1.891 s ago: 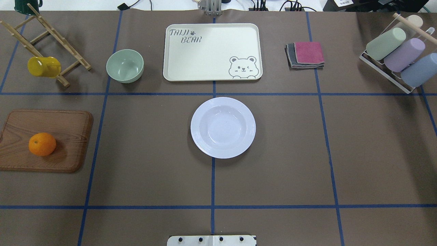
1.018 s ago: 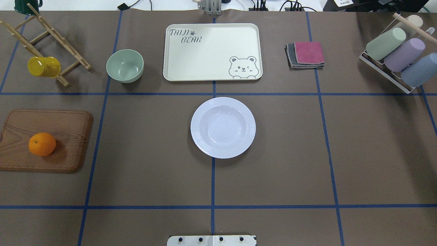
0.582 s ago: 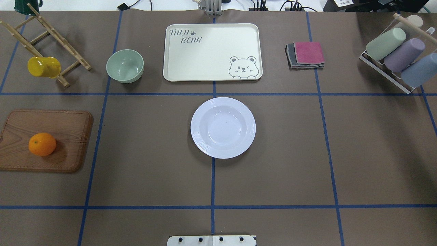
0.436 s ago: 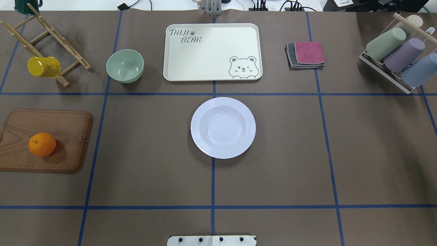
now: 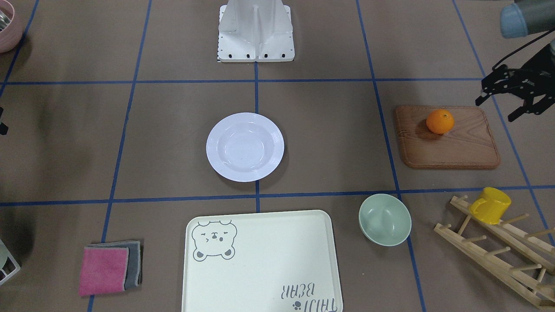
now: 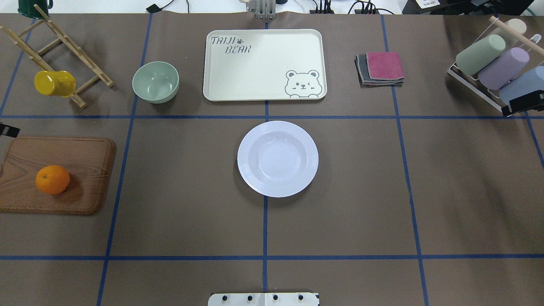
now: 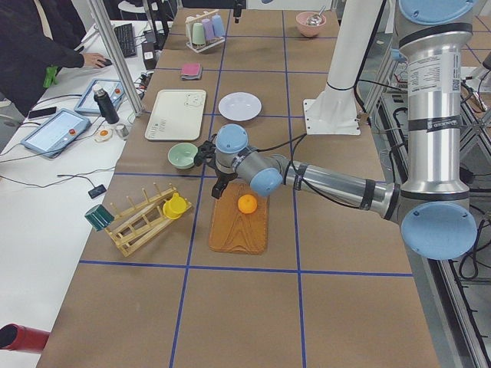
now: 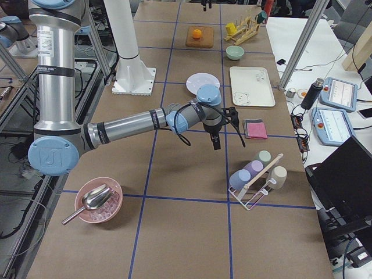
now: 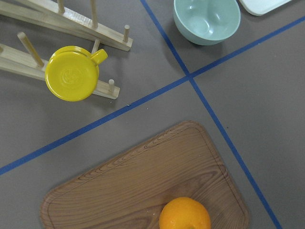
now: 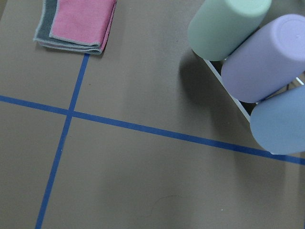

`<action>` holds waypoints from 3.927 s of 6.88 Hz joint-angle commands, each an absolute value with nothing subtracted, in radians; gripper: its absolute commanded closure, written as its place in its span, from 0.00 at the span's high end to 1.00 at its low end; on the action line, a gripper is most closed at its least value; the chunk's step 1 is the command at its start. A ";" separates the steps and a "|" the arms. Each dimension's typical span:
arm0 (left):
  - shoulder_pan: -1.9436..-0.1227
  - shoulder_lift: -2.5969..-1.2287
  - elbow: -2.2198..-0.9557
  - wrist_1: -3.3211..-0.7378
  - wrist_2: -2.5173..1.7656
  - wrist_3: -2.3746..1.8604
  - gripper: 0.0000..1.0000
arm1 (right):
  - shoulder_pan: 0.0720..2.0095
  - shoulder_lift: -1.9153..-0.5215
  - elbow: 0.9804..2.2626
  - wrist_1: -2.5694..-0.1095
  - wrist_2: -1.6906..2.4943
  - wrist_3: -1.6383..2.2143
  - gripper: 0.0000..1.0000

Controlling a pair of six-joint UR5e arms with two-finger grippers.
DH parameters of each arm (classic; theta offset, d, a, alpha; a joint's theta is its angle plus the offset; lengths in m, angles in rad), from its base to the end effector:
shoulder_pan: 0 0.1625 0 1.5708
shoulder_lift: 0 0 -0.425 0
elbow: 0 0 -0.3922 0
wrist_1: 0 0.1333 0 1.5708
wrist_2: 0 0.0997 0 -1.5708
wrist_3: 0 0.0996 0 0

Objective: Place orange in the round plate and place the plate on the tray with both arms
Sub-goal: 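Lower the left gripper onto the orange on the wooden board and close, then lift the orange with the left gripper and carry it over the white plate, then release the orange onto the plate, withdraw left arm while right arm reaches in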

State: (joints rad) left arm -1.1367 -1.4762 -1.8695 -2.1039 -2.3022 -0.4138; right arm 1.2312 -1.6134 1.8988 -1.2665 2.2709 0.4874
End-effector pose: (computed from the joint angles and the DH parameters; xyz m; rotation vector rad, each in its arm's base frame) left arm 0.1361 -0.4523 0.4940 0.3545 0.9255 0.2880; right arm -0.0959 -0.4789 0.4846 0.2441 -0.8477 -0.0683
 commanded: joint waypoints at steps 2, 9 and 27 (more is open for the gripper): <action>-0.916 -1.479 -1.826 -2.152 -2.089 -0.535 0.98 | 1.209 -1.617 1.913 -1.261 2.252 0.531 1.00; -0.839 -1.417 -1.686 -2.379 -2.089 -0.543 0.98 | 1.209 -1.623 1.913 -1.259 2.252 0.525 1.00; -0.448 -2.505 -1.311 -1.801 -1.764 -1.175 0.99 | 1.012 -1.519 1.914 -1.048 2.174 1.196 1.00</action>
